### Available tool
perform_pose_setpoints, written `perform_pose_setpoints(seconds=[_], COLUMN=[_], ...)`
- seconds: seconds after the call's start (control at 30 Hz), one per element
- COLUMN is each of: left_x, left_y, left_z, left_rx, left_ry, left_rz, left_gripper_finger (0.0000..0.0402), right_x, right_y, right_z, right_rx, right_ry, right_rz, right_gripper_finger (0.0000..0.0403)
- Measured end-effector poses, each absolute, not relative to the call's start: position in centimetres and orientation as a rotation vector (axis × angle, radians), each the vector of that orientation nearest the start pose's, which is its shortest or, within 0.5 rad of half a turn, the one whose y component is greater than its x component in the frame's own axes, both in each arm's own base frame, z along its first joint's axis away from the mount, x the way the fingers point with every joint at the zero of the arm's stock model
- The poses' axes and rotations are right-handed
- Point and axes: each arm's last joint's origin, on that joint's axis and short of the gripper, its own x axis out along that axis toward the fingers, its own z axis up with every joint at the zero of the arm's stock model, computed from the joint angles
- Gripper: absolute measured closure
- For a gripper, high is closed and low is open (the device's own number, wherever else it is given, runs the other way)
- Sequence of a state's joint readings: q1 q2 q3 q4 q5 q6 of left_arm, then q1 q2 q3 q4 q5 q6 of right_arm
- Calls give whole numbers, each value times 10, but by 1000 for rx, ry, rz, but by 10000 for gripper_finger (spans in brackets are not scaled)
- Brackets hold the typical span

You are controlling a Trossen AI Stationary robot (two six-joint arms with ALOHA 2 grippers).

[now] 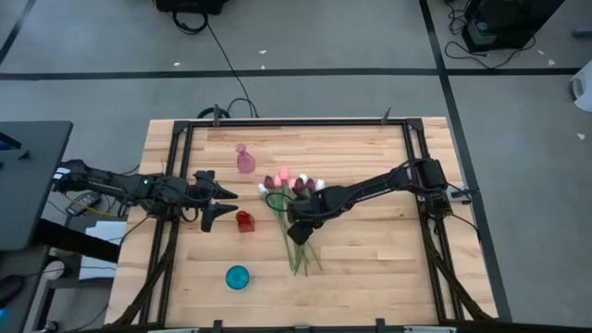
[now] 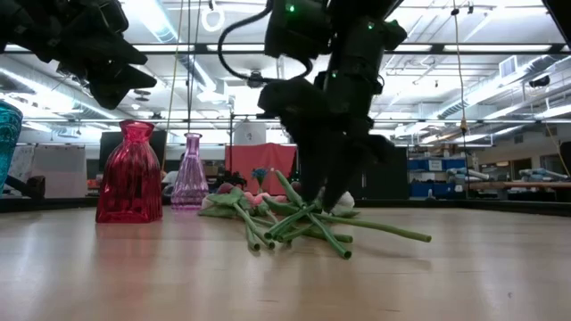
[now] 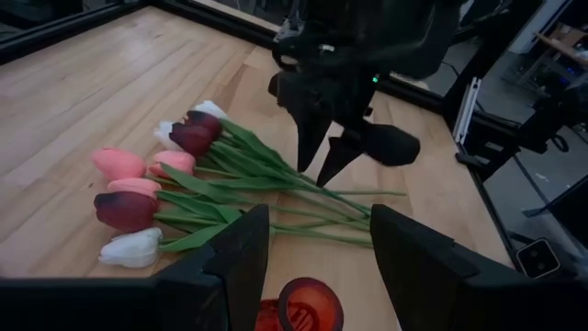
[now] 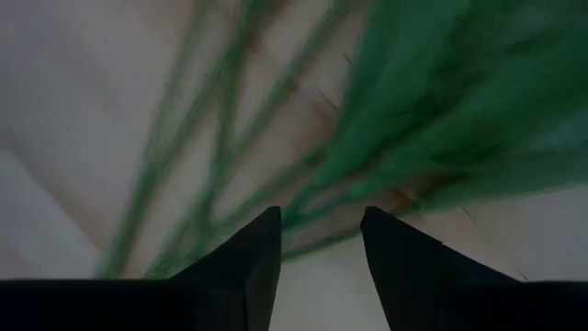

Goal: Sort flowers into vase by color
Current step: Put the right red flower into the pink vase

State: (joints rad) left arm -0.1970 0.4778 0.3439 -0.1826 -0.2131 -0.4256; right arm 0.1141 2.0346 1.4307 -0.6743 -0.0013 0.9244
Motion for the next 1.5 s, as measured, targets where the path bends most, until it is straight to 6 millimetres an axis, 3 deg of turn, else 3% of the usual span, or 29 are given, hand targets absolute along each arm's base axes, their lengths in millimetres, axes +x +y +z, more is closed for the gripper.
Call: perform_pose_setpoints(seconds=[0.17,0.37,0.8,1.23,1.37,1.5], left_x=[125,125,124,123,125,126], left_y=[-18,-18,-18,-16,-16,-17], left_z=[219,219,214,214,217,221], left_rx=[-345,-347,-356,-346,-360,-365], left_ry=[327,328,374,367,329,300], left_rz=[103,115,129,173,174,143], left_gripper_finger=[204,204,204,204,204,204], right_x=[401,401,394,354,350,363], right_y=[41,35,33,37,33,33], right_z=[150,144,147,212,241,272], right_rx=[741,743,656,544,457,389], right_ry=[1226,1207,1268,1239,1074,821], right_rz=[-533,-550,-569,-714,-694,-529], right_gripper_finger=[220,241,389,391,391,391])
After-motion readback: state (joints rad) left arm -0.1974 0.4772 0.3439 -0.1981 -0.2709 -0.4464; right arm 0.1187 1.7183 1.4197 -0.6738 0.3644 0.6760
